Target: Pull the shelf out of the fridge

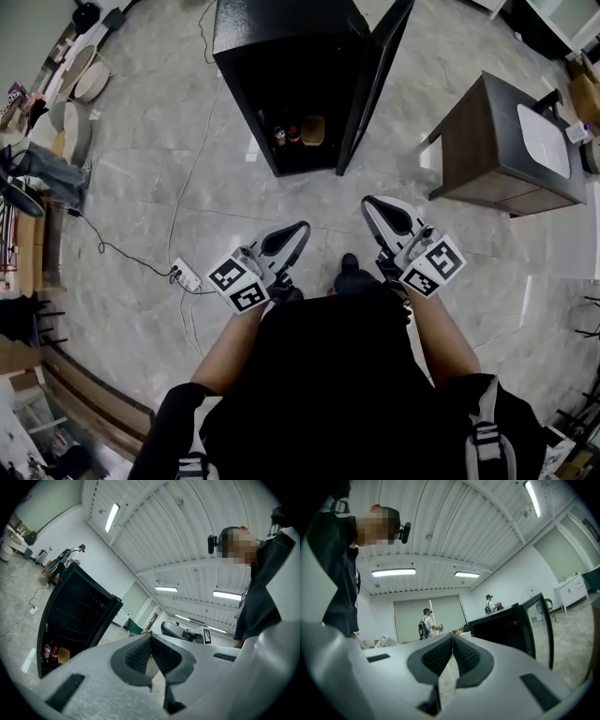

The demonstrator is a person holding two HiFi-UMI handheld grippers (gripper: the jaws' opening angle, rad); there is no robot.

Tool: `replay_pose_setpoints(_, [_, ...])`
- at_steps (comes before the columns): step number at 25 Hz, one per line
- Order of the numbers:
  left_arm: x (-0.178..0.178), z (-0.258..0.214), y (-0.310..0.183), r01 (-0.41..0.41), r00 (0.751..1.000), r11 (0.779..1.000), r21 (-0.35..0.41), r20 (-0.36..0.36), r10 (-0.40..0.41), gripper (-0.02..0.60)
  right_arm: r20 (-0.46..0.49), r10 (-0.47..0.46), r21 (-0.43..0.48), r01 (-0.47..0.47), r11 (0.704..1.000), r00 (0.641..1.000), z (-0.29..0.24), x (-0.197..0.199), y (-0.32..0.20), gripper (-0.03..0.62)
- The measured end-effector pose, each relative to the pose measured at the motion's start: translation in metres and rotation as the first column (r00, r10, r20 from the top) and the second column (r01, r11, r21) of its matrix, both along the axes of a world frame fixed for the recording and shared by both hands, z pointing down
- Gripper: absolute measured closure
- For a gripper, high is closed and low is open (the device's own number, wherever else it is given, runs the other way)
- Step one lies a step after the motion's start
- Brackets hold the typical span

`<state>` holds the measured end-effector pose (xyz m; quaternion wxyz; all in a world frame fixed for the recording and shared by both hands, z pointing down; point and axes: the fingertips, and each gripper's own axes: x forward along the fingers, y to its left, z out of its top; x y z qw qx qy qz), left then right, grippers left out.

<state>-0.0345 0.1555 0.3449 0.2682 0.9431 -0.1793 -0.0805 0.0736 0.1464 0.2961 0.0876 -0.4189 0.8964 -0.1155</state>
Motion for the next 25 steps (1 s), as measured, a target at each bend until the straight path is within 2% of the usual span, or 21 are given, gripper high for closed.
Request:
replay_pose_setpoints(3, [0.019,-0.008,-0.013,0.023,1.000,1.000,0.015,0.017,-0.023,0.568,-0.002,-0.085,0.055,0.085,0.995,0.996,-0.010,0.011,-0.012,0.568])
replay_pose_setpoints(6, [0.033,-0.014,-0.030,0.065,0.998,0.997,0.028,0.024,-0.066,0.568,-0.025,-0.194,0.119,0.195,0.973,0.981,-0.020,0.018,-0.020,0.568])
replay_pose_setpoints(10, [0.044,-0.013,-0.052,0.134,0.990,0.991,0.028,0.030,-0.135,0.568,-0.028,-0.271,0.128,0.272,0.954,0.962,-0.020,0.034,-0.039,0.568])
replay_pose_setpoints(14, [0.048,-0.012,-0.075,0.219,0.975,0.975,0.036,0.031,-0.220,0.568,-0.003,-0.321,0.123,0.318,0.940,0.947,-0.015,0.047,-0.060,0.568])
replay_pose_setpoints(18, [0.032,-0.012,-0.103,0.323,0.945,0.946,0.032,0.041,-0.324,0.568,0.030,-0.348,0.117,0.342,0.932,0.937,-0.012,0.056,-0.082,0.568])
replay_pose_setpoints(25, [0.018,-0.008,-0.131,0.386,0.921,0.922,0.030,0.053,-0.387,0.568,0.064,-0.377,0.060,0.374,0.926,0.924,0.009,0.046,-0.102,0.568])
